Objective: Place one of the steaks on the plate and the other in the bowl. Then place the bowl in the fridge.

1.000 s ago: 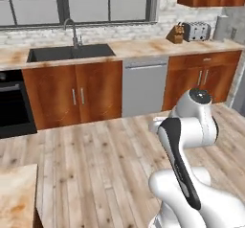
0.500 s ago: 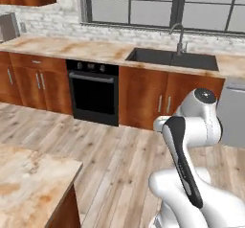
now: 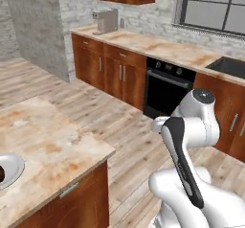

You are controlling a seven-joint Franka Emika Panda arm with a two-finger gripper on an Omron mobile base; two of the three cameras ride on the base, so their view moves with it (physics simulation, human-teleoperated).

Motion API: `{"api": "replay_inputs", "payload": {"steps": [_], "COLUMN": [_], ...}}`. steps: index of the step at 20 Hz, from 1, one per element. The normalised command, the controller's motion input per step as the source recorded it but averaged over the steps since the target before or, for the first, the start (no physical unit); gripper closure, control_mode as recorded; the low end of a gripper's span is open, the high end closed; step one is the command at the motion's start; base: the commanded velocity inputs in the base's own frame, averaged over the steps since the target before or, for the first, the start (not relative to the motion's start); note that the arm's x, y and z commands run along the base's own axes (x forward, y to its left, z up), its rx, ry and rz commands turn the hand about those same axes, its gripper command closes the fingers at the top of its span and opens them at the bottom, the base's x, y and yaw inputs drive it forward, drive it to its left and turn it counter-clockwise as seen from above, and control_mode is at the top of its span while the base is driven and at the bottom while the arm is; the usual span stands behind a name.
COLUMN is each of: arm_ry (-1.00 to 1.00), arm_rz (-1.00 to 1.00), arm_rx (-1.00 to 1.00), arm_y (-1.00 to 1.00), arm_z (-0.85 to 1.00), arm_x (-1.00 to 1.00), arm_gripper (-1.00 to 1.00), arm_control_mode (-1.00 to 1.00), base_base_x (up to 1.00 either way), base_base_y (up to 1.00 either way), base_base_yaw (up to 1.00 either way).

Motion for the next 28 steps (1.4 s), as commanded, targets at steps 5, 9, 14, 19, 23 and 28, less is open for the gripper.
{"api": "replay_inputs", "payload": {"steps": [5, 9, 14, 19, 23, 28], "arm_ry": [0.0, 0.0, 0.0, 0.0, 0.0, 0.0], "arm_rz": [0.0, 0.0, 0.0, 0.0, 0.0, 0.0], "arm_rx": [0.0, 0.0, 0.0, 0.0, 0.0, 0.0], "arm_y": [0.0, 0.0, 0.0, 0.0, 0.0, 0.0], "arm_z": [0.0, 0.0, 0.0, 0.0, 0.0, 0.0], "arm_x": [0.0, 0.0, 0.0, 0.0, 0.0, 0.0], "arm_gripper": [-1.0, -1.0, -1.0, -1.0, -1.0, -1.0], "arm_control_mode": [1.0, 1.0, 1.0, 1.0, 1.0, 1.0], "base_base_x": [-0.56, 0.04, 0.45, 0.43, -0.26, 0.0], "base_base_y": [0.83, 0.97, 0.8, 0.79, 0.94, 1.0], "base_base_yaw": [0.43, 0.74, 0.52, 0.11, 0.0, 0.0]}}
